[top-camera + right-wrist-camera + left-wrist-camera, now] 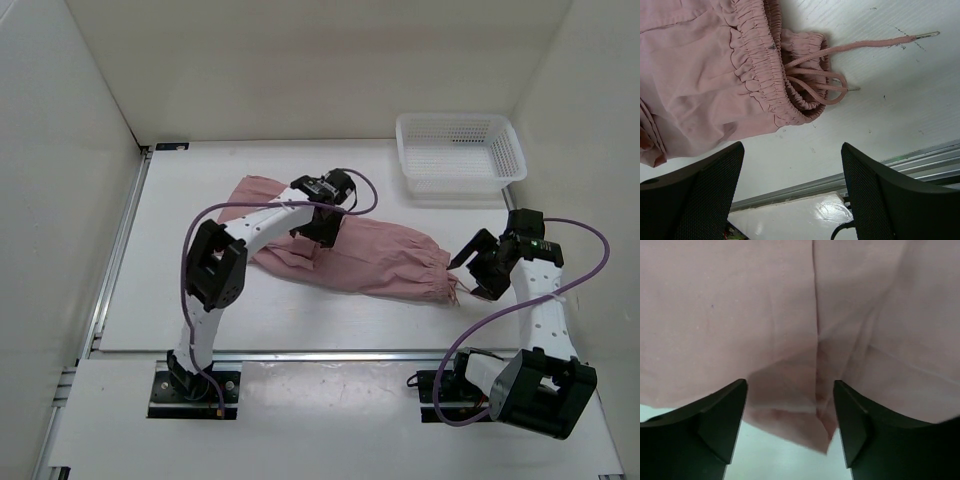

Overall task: Fold and stack the trousers
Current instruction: Fold the trousers

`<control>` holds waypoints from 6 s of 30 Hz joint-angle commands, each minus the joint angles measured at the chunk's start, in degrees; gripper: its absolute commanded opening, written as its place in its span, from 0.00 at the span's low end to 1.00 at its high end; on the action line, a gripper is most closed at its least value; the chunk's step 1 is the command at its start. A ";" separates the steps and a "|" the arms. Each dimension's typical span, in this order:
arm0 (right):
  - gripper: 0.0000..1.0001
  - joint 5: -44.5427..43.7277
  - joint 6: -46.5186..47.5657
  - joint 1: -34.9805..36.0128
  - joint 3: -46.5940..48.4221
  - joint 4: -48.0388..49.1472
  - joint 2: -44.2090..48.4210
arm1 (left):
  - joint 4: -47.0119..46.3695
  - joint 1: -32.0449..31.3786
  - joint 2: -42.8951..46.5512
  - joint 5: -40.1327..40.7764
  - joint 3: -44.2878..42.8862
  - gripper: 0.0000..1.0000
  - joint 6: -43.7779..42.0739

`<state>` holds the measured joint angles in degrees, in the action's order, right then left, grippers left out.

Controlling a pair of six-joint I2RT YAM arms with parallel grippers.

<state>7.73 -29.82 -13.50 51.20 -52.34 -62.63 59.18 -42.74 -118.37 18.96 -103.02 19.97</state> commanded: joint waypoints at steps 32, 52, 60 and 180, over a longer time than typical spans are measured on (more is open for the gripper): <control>0.83 1.33 0.73 -0.21 -0.31 1.45 0.49 | 8.50 -5.07 14.56 -1.47 2.94 1.00 1.13; 0.83 2.13 1.34 -0.21 -1.37 -0.22 3.83 | 8.15 1.70 -13.73 2.04 -28.46 0.88 12.73; 0.83 2.12 1.35 -0.21 -1.37 -0.22 3.83 | 7.53 2.22 -15.67 2.57 -28.99 0.31 12.73; 0.36 -9.83 -1.90 55.87 28.35 3.12 -24.66 | -13.21 43.62 4.83 -25.63 15.31 1.00 -8.35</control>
<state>0.21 -31.33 43.94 82.15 -45.71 -90.59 44.84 0.89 -110.80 -6.94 -86.02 16.27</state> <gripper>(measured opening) 0.363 0.998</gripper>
